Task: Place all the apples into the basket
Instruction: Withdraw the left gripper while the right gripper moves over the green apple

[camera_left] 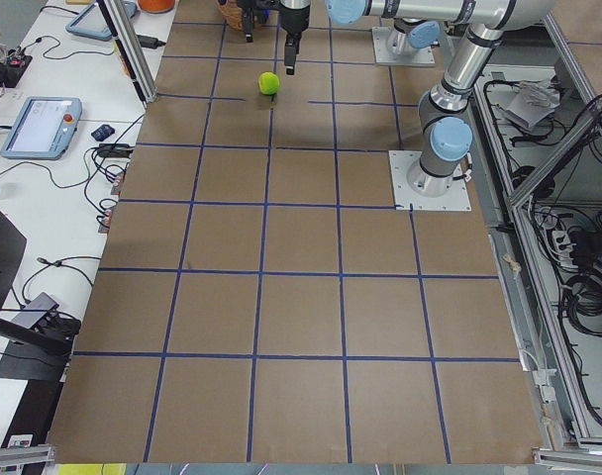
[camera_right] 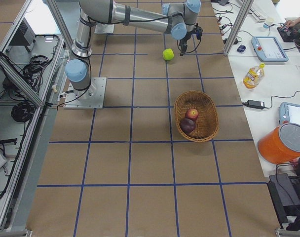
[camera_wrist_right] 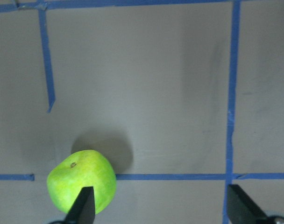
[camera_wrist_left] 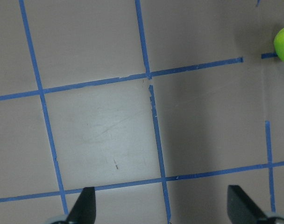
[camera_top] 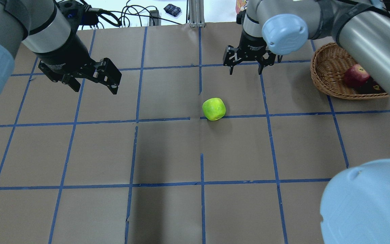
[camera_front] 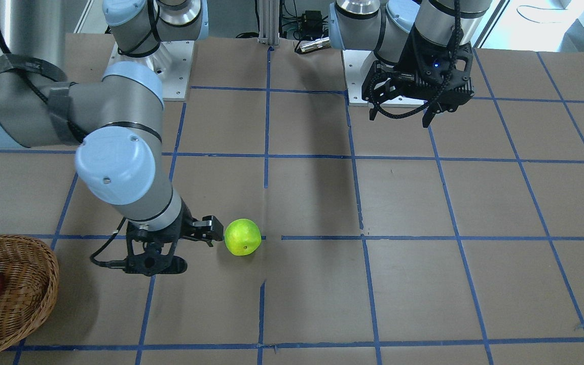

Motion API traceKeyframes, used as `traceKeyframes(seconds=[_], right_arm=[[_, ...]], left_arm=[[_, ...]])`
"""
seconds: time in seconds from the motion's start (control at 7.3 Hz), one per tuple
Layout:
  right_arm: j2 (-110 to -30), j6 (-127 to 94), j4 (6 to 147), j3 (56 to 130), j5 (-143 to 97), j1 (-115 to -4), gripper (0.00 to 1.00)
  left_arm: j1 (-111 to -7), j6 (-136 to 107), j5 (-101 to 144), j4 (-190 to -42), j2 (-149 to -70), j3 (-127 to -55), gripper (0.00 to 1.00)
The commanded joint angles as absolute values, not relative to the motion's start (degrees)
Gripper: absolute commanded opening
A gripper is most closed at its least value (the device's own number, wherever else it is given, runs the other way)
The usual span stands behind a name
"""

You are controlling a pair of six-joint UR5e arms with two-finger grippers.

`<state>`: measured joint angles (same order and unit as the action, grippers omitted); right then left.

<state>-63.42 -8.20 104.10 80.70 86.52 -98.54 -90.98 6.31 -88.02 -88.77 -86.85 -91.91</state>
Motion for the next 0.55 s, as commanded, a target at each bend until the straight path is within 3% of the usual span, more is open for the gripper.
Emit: traceKeyframes(seconds=[0.0, 0.41], right_arm=[[-61.62, -8.61, 104.41, 81.56, 86.13, -103.26, 1.00], [-60.12, -8.53, 104.50, 82.79, 86.13, -105.38, 1.00]], left_arm=[[-90.88, 5.98, -86.57, -87.72, -87.98, -90.62, 1.00], [-90.79, 5.98, -86.48, -86.93, -88.07, -90.62, 1.00]])
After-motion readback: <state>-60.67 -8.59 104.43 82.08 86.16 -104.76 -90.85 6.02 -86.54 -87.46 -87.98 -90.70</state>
